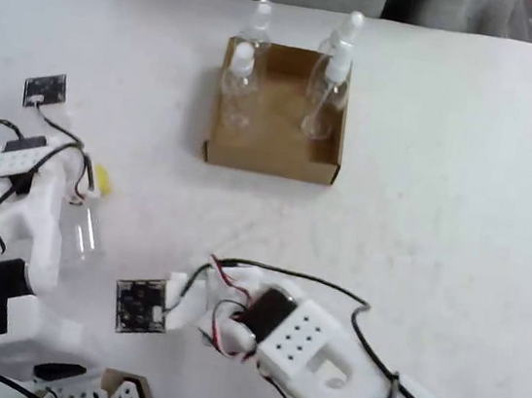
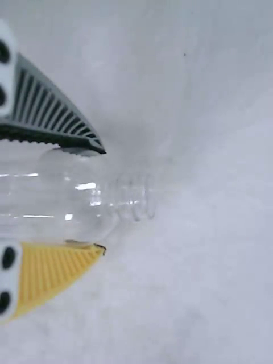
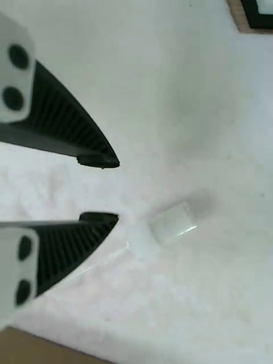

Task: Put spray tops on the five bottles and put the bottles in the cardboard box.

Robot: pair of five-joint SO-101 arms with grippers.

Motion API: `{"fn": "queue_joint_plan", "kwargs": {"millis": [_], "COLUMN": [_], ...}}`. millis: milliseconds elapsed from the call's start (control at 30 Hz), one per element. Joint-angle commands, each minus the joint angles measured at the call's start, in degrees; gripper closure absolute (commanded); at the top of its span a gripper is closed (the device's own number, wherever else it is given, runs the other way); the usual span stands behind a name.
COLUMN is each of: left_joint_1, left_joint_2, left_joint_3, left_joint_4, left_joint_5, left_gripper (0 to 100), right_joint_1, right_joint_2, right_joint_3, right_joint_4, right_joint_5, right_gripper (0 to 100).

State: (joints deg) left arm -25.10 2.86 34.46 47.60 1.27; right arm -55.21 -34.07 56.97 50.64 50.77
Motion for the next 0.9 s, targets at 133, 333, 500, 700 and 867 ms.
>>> {"fn": "queue_joint_plan", "kwargs": {"millis": [133,333,500,700,867], "left_joint_1": [-0.5,-0.5,-0.4,-0.4,-0.3], "left_joint_2": [-1.0,-1.0,-1.0,-1.0,-0.9], "left_joint_3": [-2.4,-2.4,-2.5,-2.5,-2.5], "left_joint_4": [-2.7,-2.9,-3.0,-3.0,-3.0], "left_joint_5": [0.2,0.2,0.2,0.2,0.2], "left_gripper": [90,90,90,90,90], "right_joint_1": [0.0,3.5,5.9,6.1,6.1], "right_joint_2": [13.4,22.9,29.8,36.1,39.5], "right_joint_3": [-9.5,-15.3,-19.8,-22.9,-25.3], "right_joint_4": [-5.8,-5.8,-5.9,-5.9,-5.9], "right_joint_5": [2.0,9.4,9.6,9.7,9.7], "right_gripper": [80.1,80.1,80.3,80.4,80.5]}}
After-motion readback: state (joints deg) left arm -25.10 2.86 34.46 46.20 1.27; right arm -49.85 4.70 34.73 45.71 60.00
